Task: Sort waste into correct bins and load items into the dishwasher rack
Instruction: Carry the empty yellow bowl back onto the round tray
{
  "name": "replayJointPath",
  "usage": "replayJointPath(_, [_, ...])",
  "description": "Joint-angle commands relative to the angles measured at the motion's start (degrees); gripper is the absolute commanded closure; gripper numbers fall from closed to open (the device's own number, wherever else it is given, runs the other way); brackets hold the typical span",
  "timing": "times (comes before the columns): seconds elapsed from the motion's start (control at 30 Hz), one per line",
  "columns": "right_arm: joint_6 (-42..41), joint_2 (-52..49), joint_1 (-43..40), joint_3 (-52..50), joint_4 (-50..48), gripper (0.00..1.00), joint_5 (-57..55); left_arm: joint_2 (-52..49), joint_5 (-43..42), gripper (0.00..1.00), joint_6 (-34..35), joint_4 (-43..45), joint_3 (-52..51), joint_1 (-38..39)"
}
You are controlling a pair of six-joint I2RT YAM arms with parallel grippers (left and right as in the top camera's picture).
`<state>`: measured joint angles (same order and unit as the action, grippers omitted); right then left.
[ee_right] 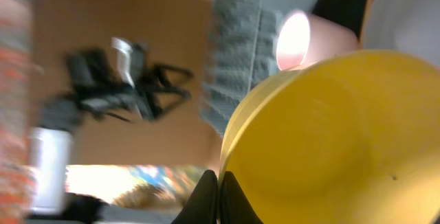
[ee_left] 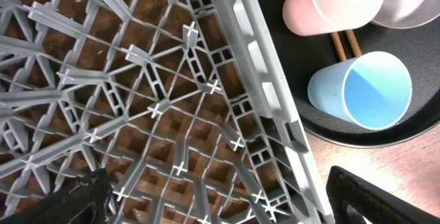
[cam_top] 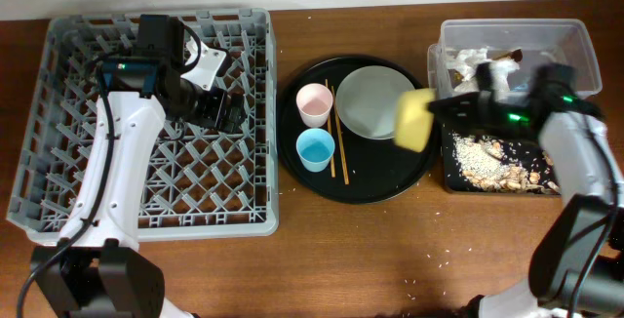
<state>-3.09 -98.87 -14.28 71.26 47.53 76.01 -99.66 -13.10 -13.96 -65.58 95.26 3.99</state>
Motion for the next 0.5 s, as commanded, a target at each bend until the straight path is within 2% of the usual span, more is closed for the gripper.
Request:
replayJointPath(0.0, [-4.9, 1.0, 13.6, 3.0, 0.0, 0.96, -29.5, 1.1, -0.7, 0.0, -0.3, 0.0, 0.8, -0.4])
replayJointPath(0.03, [-8.3, 1.0, 20.0, 3.7, 0.1, 0.96, -43.8, 1.1, -0.7, 0.0, -0.3, 0.0, 0.8, -0.4])
replayJointPath(0.2, [-11.0, 0.5, 36.0, 3.7, 1.4, 0.96, -75.4, 1.1, -0.7, 0.0, -0.3, 0.0, 0.8, -0.4])
replayJointPath(0.27, [-12.6, -1.4, 40.4, 3.6, 2.2, 0.96, -83.0, 1.1, -0.7, 0.0, -0.3, 0.0, 0.8, -0.4])
replayJointPath(0.47, [-12.7, -4.0, 41.3, 3.6, 3.0, 0.96, -83.2, 1.1, -0.7, 0.0, -0.3, 0.2, 0.8, -0.4])
